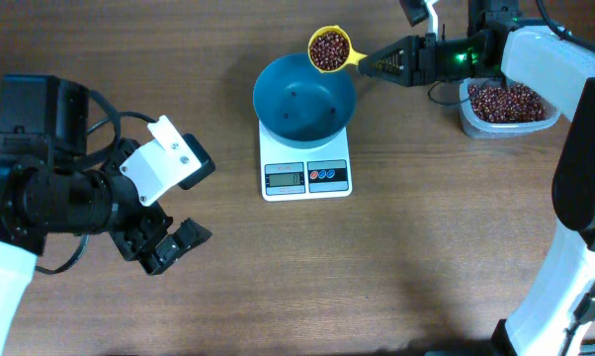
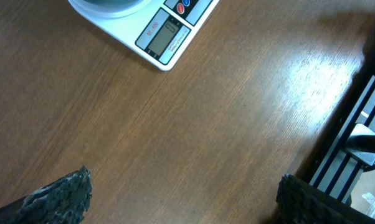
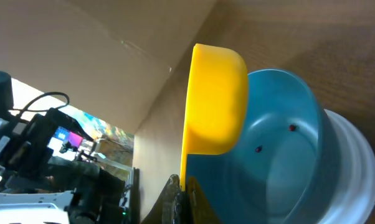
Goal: Scoop item into bowl and weigh 50g on scale
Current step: 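Tilt the scoop to pour the beans into the teal bowl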
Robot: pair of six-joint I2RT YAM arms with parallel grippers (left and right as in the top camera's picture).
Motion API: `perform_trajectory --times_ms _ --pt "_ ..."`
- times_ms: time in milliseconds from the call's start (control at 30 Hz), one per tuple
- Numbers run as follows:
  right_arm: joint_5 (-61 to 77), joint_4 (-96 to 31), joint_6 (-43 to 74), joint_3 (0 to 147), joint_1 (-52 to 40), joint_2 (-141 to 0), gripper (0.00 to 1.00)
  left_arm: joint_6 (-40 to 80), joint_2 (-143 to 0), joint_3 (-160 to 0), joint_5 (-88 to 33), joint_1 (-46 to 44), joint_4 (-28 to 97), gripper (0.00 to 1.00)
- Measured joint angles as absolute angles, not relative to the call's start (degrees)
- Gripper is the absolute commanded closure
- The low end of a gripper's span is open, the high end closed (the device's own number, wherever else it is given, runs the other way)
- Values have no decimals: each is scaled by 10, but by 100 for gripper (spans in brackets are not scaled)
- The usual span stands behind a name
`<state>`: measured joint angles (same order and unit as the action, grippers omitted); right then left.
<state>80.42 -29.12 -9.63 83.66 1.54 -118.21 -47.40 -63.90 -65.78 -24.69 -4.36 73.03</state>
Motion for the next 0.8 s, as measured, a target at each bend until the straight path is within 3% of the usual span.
perform_trajectory --times_ms 133,800 --pt "791 -289 -172 837 15 -1183 96 -474 -639 -658 -247 -44 730 1" --pt "715 -261 -260 837 -16 -1183 96 -474 -639 -658 -247 -44 730 1"
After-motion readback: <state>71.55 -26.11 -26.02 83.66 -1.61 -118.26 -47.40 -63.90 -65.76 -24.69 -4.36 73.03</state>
